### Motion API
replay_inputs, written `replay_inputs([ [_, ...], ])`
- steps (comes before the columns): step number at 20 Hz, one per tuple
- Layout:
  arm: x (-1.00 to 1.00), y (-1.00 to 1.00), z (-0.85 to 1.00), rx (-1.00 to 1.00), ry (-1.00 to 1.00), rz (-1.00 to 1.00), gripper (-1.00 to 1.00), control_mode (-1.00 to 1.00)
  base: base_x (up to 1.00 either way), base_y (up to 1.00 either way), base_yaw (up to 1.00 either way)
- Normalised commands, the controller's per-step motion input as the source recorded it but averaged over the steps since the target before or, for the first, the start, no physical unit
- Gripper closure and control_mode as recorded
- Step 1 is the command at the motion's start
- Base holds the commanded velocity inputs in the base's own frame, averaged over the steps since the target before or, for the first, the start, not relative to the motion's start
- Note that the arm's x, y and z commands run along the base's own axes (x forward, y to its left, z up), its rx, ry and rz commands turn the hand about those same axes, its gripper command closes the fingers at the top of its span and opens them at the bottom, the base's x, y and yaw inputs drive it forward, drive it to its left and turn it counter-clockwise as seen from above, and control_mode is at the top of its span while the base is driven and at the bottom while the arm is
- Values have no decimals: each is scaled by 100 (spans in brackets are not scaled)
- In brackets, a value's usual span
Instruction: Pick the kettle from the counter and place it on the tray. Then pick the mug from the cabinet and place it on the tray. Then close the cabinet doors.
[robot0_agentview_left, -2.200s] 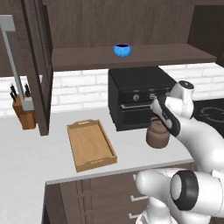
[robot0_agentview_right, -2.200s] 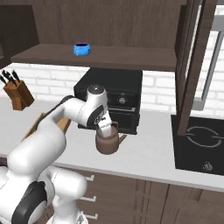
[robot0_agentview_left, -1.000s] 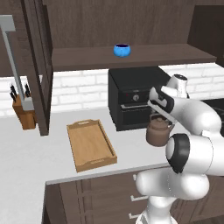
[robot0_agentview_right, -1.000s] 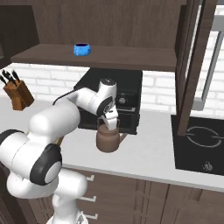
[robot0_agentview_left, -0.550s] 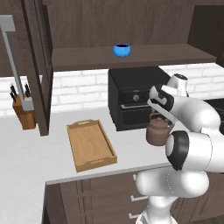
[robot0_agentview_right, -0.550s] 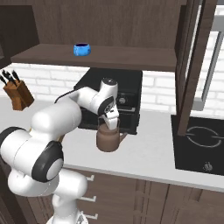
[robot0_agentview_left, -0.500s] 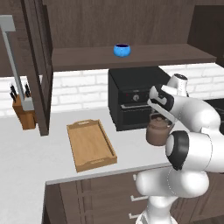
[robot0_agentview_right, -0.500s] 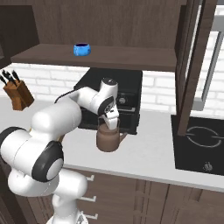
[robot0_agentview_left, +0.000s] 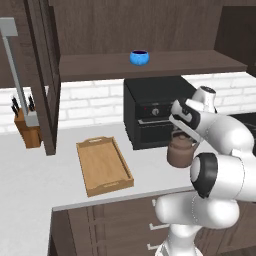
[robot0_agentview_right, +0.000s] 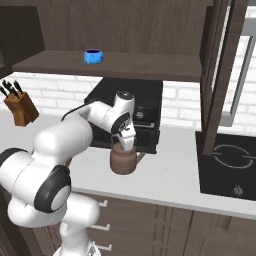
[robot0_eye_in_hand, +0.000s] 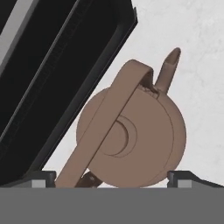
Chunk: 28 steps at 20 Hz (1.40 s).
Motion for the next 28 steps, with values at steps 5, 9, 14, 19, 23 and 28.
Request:
replay_inputs([
  [5, -15, 0, -46, 0, 1, 0, -100, -100, 0, 0, 0],
  [9, -15, 0, -47, 0, 2, 0, -100, -100, 0, 0, 0],
  [14, -41, 0, -9, 2, -5, -1, -100, -100, 0, 0, 0],
  [19, -21, 0, -14, 0, -1, -2, -100, -100, 0, 0, 0],
  [23, -7, 1, -44, 0, 0, -1, -100, -100, 0, 0, 0],
  [28, -10, 1, -40, 0, 0, -1, -100, -100, 0, 0, 0],
])
